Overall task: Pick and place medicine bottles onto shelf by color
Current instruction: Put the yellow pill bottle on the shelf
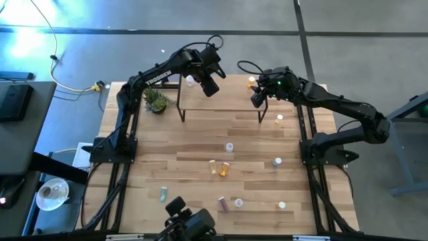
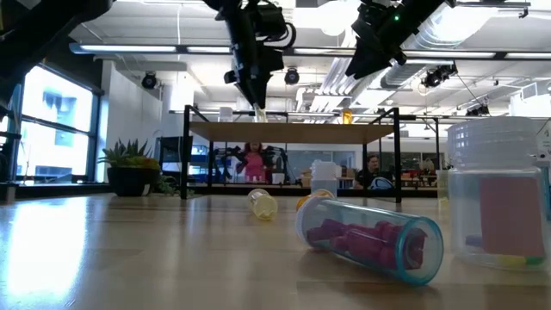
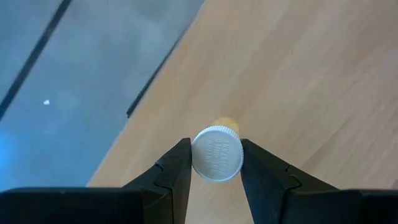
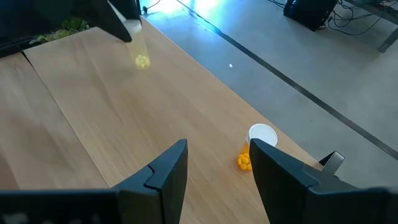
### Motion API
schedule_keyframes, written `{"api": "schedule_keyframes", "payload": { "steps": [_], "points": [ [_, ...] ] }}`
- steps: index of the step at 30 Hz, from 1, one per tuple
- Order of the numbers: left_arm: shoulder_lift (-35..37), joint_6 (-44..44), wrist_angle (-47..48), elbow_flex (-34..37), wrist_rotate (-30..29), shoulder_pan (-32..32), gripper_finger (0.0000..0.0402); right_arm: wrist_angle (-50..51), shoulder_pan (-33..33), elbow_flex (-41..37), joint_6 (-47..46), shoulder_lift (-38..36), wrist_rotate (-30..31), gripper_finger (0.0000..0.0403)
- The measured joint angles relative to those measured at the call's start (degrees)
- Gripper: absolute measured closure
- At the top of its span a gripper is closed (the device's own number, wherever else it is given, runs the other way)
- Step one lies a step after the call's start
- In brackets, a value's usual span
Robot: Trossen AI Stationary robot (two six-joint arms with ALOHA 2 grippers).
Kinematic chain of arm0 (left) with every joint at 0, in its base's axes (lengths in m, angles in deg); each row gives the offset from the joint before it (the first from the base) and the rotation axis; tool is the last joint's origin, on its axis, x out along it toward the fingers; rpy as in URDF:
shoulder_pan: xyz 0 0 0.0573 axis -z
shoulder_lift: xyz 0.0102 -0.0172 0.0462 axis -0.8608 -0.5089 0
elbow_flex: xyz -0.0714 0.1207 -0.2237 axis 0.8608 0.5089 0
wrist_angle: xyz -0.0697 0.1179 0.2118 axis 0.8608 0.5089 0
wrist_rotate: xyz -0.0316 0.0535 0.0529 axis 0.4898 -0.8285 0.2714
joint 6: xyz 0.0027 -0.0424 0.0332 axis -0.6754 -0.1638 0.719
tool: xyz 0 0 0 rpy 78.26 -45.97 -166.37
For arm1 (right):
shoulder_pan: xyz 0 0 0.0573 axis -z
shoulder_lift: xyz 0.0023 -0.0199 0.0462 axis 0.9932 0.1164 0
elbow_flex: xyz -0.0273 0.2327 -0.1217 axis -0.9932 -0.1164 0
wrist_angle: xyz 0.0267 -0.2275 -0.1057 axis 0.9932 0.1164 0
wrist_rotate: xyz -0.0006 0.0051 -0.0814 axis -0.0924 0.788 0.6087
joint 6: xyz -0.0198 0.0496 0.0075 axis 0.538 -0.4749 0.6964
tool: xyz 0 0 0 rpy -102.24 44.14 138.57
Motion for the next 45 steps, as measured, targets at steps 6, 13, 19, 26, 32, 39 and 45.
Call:
{"api": "schedule_keyframes", "payload": {
  "steps": [6, 13, 19, 26, 32, 39, 45],
  "points": [
    [-0.59, 0.00, -0.08, -0.02, -0.19, 0.20, 0.0289, 0.05, -0.01, 0.00, 0.00, 0.00, 0.00, 0.0238],
    [-0.54, 0.00, -0.12, -0.02, -0.17, 0.22, 0.0289, 0.05, 0.00, 0.01, 0.00, 0.00, 0.00, 0.0238],
    [-0.62, 0.00, -0.33, -0.02, -0.19, 0.36, 0.0288, 0.07, -0.02, 0.00, 0.00, 0.00, 0.00, 0.0238],
    [-0.65, 0.00, -0.67, -0.02, -0.21, 0.33, 0.0288, 0.07, -0.02, 0.00, 0.00, 0.00, 0.00, 0.0238],
    [-0.65, 0.00, -0.67, -0.02, -0.21, 0.33, 0.0288, 0.07, -0.01, 0.00, 0.00, 0.00, 0.00, 0.0238],
    [-0.65, 0.02, -0.65, -0.02, -0.23, 0.33, 0.0268, 0.07, -0.02, 0.00, 0.00, 0.00, 0.00, 0.0238],
    [-0.65, 0.00, -0.66, -0.02, -0.25, 0.33, 0.0254, 0.07, -0.01, 0.00, 0.00, 0.00, 0.00, 0.0238]
  ]
}}
